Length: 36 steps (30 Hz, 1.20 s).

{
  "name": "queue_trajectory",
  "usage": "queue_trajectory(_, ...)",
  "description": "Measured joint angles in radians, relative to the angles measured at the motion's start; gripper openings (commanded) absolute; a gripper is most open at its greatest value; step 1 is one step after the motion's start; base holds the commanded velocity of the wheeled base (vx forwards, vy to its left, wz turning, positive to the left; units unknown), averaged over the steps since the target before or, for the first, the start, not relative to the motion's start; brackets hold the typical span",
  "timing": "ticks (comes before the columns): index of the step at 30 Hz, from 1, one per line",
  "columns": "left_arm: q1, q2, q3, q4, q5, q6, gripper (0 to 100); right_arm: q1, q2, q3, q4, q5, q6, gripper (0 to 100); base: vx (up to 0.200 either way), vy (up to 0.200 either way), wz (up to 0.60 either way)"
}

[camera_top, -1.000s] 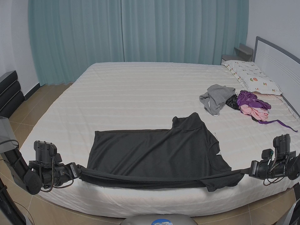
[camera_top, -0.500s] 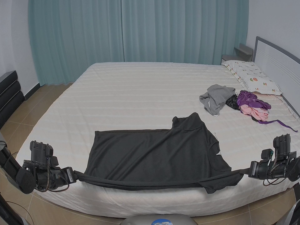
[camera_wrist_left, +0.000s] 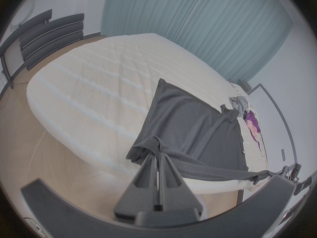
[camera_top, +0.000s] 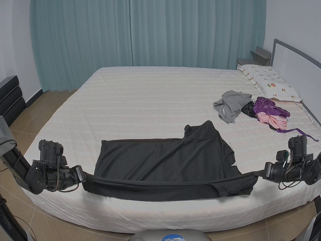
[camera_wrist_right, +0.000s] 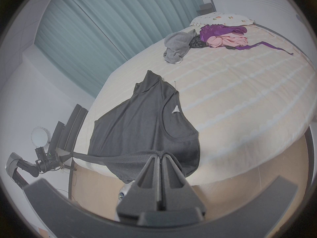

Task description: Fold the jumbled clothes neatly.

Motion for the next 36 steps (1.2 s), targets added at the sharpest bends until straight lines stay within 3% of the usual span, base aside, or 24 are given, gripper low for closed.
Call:
queue_trajectory(17,-0.004,0.198,-0.284,0.164,0.002,-0.005,0,0.002,0.225,-0.226,0.031,0.000,0.021,0,0.000,0.000,0.00)
queue_trajectory(31,-0.004,0.372,-0.449,0.174,0.004,-0.048,0,0.044,0.386,-0.378,0.036,0.000,0.095,0,0.000,0.000,0.00)
queue_trajectory(32,-0.004,0.382,-0.457,0.174,0.004,-0.051,100,0.050,0.396,-0.388,0.036,0.000,0.099,0,0.000,0.000,0.00)
queue_trajectory(34,-0.004,0.396,-0.469,0.174,0.004,-0.054,100,0.059,0.414,-0.404,0.036,0.000,0.106,0,0.000,0.000,0.00)
queue_trajectory(35,-0.004,0.401,-0.473,0.174,0.004,-0.055,100,0.063,0.422,-0.410,0.036,0.000,0.110,100,0.000,0.000,0.00)
queue_trajectory(36,-0.004,0.406,-0.475,0.174,0.004,-0.055,100,0.066,0.428,-0.415,0.036,0.000,0.115,100,0.000,0.000,0.00)
